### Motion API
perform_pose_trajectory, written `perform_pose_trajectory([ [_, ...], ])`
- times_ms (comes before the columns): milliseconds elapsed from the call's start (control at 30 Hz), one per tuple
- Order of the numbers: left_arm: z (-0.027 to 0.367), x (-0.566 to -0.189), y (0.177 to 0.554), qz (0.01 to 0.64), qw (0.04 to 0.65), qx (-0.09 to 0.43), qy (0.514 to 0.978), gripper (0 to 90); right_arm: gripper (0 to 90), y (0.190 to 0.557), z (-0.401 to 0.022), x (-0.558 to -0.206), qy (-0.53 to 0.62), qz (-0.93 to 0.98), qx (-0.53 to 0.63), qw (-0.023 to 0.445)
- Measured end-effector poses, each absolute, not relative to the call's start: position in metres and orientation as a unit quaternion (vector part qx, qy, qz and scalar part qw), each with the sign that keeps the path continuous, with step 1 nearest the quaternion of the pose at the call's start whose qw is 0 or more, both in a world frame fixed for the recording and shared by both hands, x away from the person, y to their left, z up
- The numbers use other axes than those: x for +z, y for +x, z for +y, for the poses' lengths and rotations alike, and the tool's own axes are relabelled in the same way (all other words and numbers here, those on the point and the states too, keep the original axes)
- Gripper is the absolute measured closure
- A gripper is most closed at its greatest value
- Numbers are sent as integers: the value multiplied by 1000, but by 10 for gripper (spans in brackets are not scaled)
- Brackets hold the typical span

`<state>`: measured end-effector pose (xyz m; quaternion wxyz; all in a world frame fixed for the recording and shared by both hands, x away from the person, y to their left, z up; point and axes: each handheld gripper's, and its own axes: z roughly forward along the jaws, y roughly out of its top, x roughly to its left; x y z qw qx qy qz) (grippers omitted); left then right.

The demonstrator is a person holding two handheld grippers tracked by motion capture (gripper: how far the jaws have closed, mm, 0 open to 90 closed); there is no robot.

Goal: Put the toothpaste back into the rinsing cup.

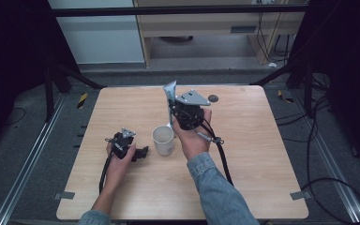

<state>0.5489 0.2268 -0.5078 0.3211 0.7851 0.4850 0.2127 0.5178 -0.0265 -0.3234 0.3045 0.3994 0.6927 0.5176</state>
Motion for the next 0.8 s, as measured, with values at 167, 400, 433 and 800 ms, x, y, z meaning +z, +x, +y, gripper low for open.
perform_pose_trajectory([
  [167, 227, -508, 549, 485, 321, 212, 785, 0, 803, 515, -24, -322, 395, 693, 522, 302],
  [400, 227, -508, 549, 485, 320, 212, 785, 0, 803, 513, -19, -322, 391, 697, 524, 295],
  [433, 227, -508, 549, 485, 320, 212, 785, 0, 803, 513, -18, -323, 391, 697, 525, 293],
  [800, 227, -507, 549, 485, 319, 212, 786, 0, 803, 512, -6, -333, 387, 708, 523, 274],
])
